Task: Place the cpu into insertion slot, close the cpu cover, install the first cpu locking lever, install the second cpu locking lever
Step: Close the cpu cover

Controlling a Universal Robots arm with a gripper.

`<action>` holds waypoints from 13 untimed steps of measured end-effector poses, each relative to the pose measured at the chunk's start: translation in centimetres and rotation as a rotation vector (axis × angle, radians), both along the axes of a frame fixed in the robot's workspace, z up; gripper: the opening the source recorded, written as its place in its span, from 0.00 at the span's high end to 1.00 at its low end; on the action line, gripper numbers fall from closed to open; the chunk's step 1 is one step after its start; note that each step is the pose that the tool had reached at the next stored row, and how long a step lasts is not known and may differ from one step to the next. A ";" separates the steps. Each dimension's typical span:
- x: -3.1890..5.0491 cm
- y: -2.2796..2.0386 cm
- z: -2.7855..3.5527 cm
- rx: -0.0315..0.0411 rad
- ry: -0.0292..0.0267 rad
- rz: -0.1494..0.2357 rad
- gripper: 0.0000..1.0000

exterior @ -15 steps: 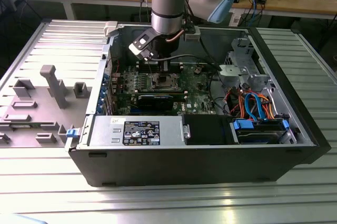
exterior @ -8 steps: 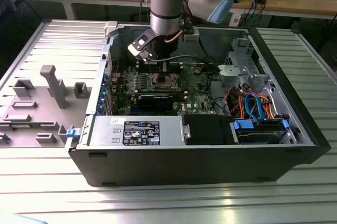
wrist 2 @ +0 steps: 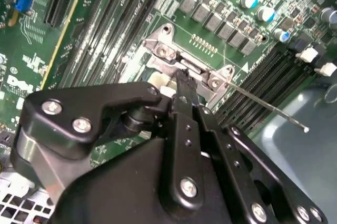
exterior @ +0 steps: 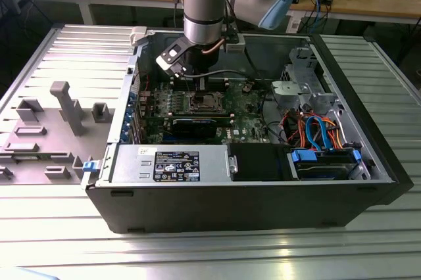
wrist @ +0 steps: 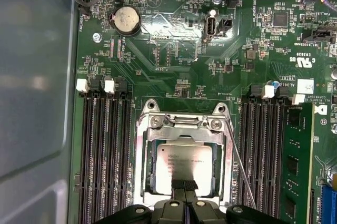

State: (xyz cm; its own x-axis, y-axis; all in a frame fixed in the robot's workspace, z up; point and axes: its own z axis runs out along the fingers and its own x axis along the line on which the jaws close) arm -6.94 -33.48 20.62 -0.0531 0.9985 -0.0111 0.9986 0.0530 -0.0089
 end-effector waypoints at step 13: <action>1.59 -0.01 1.58 0.0004 0.0229 0.000 0.89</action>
